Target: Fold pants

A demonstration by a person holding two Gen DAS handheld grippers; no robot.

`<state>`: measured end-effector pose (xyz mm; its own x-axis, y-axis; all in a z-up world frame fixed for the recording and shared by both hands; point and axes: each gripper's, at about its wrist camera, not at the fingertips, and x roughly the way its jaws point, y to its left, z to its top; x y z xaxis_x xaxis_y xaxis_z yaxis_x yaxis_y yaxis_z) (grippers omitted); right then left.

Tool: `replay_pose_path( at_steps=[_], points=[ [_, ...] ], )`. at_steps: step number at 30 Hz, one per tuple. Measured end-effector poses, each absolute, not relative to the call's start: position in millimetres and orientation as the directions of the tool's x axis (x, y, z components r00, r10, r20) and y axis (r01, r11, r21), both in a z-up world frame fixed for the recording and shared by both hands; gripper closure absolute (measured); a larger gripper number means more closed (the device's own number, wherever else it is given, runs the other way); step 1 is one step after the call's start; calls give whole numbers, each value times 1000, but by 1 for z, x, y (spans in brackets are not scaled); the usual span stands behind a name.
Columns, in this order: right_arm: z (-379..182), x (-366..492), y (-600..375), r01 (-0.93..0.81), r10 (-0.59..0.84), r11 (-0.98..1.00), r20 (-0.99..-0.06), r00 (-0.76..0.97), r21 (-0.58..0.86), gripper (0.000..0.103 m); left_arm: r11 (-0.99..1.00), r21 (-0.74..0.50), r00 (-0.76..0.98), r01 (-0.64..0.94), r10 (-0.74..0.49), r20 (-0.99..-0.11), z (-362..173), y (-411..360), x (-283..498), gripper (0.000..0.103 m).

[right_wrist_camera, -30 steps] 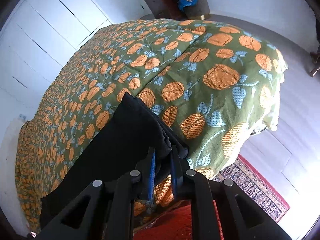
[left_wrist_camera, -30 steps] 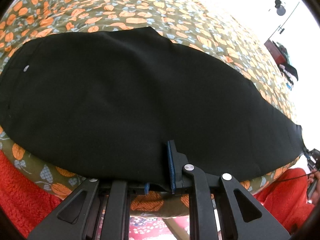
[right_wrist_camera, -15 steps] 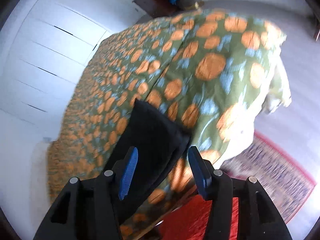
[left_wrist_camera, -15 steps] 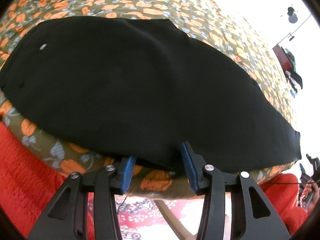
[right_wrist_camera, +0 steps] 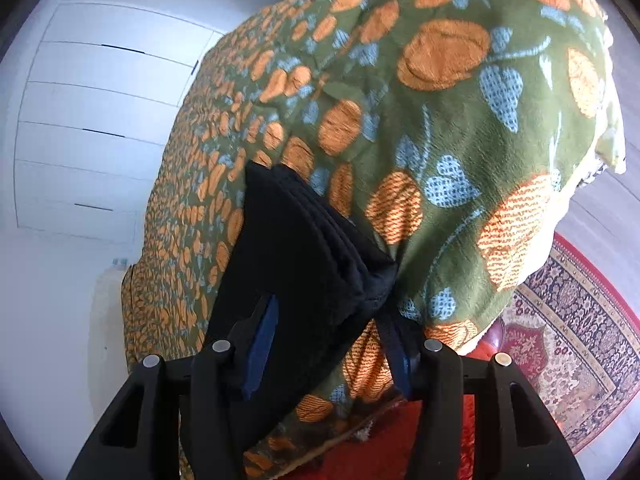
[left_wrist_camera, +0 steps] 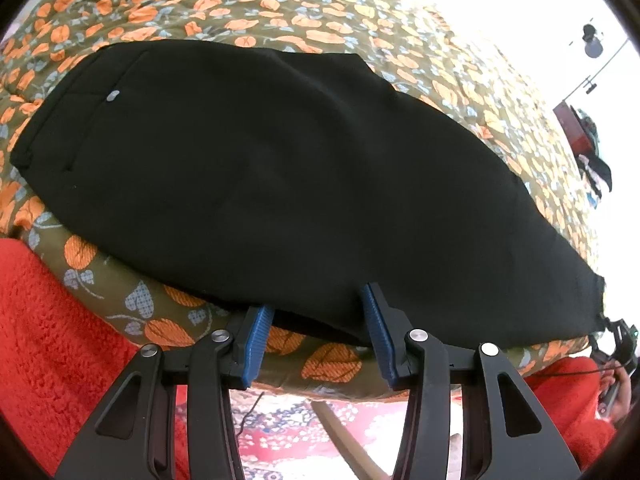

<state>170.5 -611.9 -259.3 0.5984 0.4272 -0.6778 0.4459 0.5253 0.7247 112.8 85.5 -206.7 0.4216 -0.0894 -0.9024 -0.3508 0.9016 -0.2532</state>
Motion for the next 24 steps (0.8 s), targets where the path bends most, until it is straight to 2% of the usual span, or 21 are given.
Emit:
replay_pose_path(
  at_steps=[3, 4, 5, 6, 11, 16, 24],
  points=[
    [-265, 169, -618, 446, 443, 484, -651, 617, 753, 52, 902, -249, 423, -353, -83, -902, -206, 84, 113, 55],
    [-265, 169, -617, 437, 448, 484, -644, 620, 758, 55, 901, -249, 427, -357, -80, -901, -204, 84, 113, 55],
    [-263, 168, -616, 427, 451, 489, -639, 623, 761, 76, 897, -249, 434, -365, -73, -898, -201, 85, 111, 55],
    [-262, 167, -616, 415, 454, 492, -632, 628, 765, 90, 891, -251, 448, -378, -61, -892, -196, 87, 109, 56],
    [-241, 160, -604, 381, 408, 541, -630, 661, 750, 93, 872, -250, 512, -420, 1, -859, -168, 90, 95, 56],
    [-198, 160, -573, 277, 397, 610, -589, 703, 742, 93, 901, -229, 556, -368, 16, -831, -158, 82, 99, 55],
    [-160, 175, -462, 55, 567, 616, -490, 662, 786, 93, 905, -291, 536, -311, -86, -840, -173, 78, 106, 55]
  ],
)
